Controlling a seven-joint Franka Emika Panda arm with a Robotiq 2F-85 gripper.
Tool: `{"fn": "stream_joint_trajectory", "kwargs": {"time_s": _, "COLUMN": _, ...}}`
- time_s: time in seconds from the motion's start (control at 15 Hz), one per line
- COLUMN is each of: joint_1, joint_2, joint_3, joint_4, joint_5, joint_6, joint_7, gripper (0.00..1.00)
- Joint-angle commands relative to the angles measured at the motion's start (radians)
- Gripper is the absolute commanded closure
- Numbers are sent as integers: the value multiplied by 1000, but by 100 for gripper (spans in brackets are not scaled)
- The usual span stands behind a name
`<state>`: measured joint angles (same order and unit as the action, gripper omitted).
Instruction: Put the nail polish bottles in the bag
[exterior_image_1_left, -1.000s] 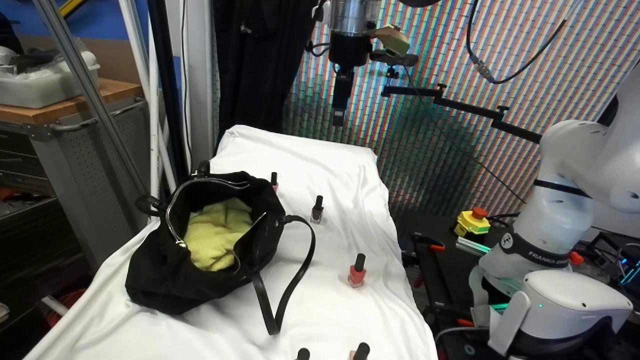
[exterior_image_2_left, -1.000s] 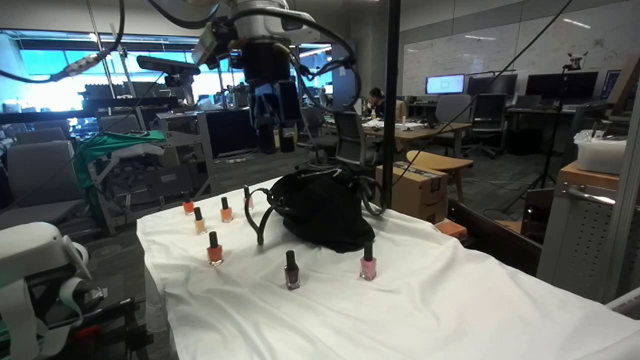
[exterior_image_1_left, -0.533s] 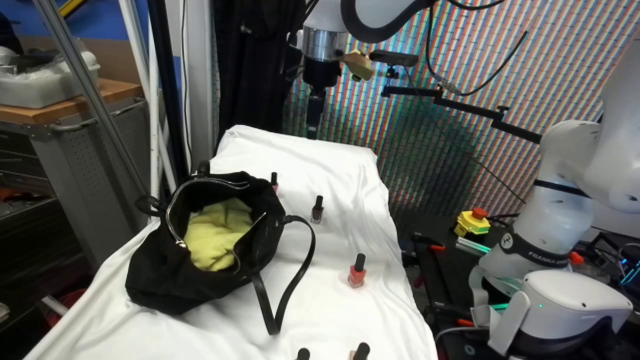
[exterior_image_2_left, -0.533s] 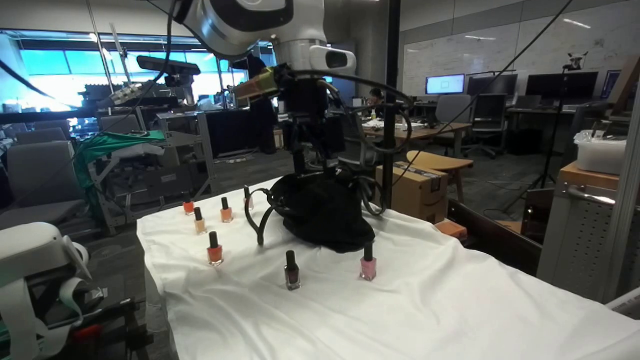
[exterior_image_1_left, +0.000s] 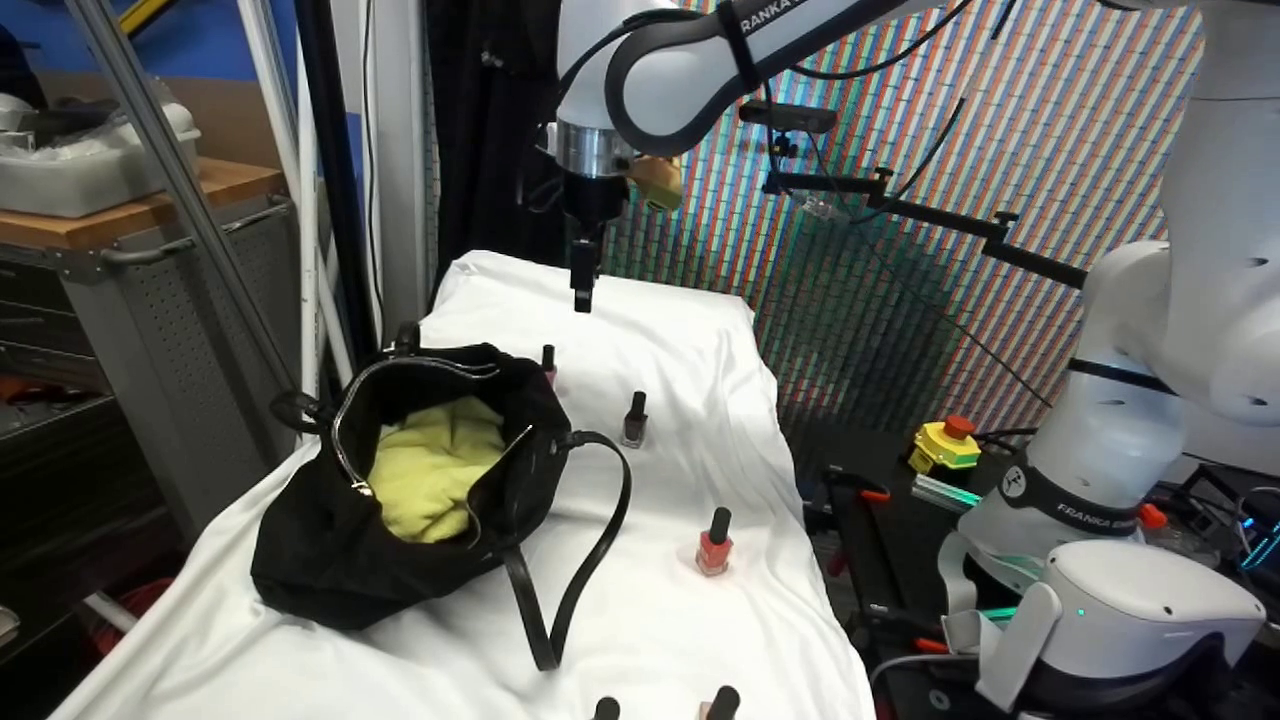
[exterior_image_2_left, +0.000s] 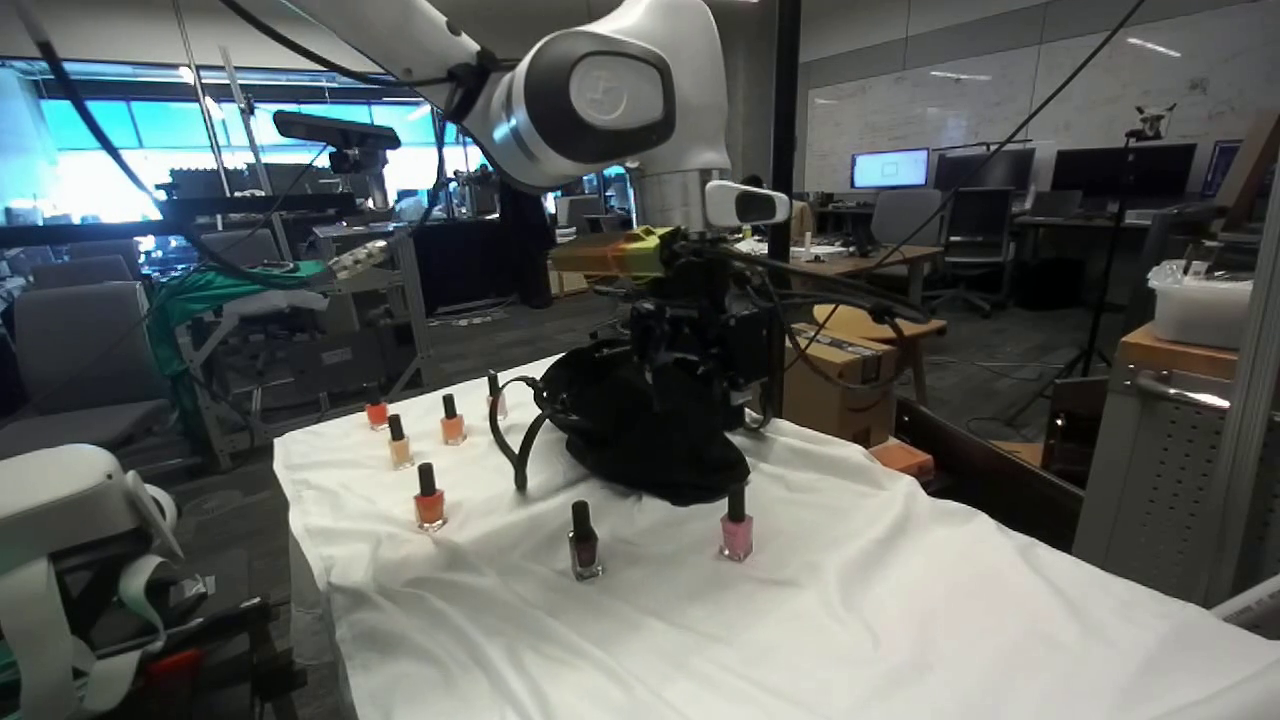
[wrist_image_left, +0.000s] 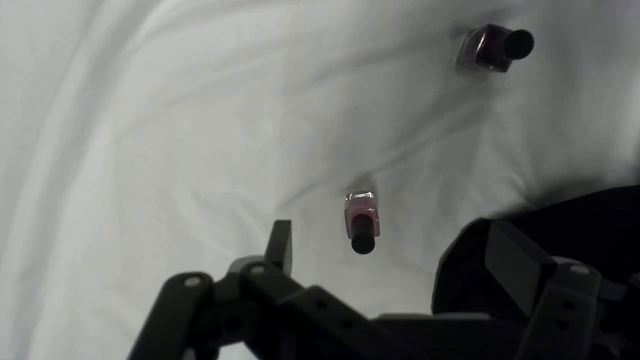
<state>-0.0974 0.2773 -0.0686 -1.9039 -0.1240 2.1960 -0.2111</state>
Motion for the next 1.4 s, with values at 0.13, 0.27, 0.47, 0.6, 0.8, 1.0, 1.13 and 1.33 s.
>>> {"fn": "stream_joint_trajectory", "kwargs": {"time_s": 0.13, "joint_1": -46, "joint_2": 169, "joint_3": 23, "joint_4": 174, "joint_5": 60, "joint_6": -15, "joint_7": -162, "gripper": 0}}
{"fn": "stream_joint_trajectory", "kwargs": {"time_s": 0.27, "joint_1": -57, "joint_2": 216, "joint_3": 31, "joint_4": 213, "joint_5": 61, "joint_6": -23, "joint_7": -197, "gripper": 0}}
{"fn": "stream_joint_trajectory", "kwargs": {"time_s": 0.47, "joint_1": -77, "joint_2": 267, "joint_3": 53, "joint_4": 260, "joint_5": 80, "joint_6": -51, "joint_7": -252, "gripper": 0}}
{"fn": "stream_joint_trajectory", "kwargs": {"time_s": 0.6, "joint_1": -84, "joint_2": 282, "joint_3": 65, "joint_4": 271, "joint_5": 83, "joint_6": -60, "joint_7": -279, "gripper": 0}}
{"fn": "stream_joint_trajectory", "kwargs": {"time_s": 0.8, "joint_1": -85, "joint_2": 273, "joint_3": 80, "joint_4": 247, "joint_5": 84, "joint_6": -61, "joint_7": -296, "gripper": 0}}
{"fn": "stream_joint_trajectory", "kwargs": {"time_s": 1.0, "joint_1": -86, "joint_2": 284, "joint_3": 80, "joint_4": 245, "joint_5": 77, "joint_6": -54, "joint_7": -297, "gripper": 0}}
{"fn": "stream_joint_trajectory", "kwargs": {"time_s": 1.13, "joint_1": -91, "joint_2": 300, "joint_3": 81, "joint_4": 250, "joint_5": 80, "joint_6": -49, "joint_7": -303, "gripper": 0}}
{"fn": "stream_joint_trajectory", "kwargs": {"time_s": 1.33, "joint_1": -98, "joint_2": 331, "joint_3": 83, "joint_4": 264, "joint_5": 84, "joint_6": -43, "joint_7": -310, "gripper": 0}}
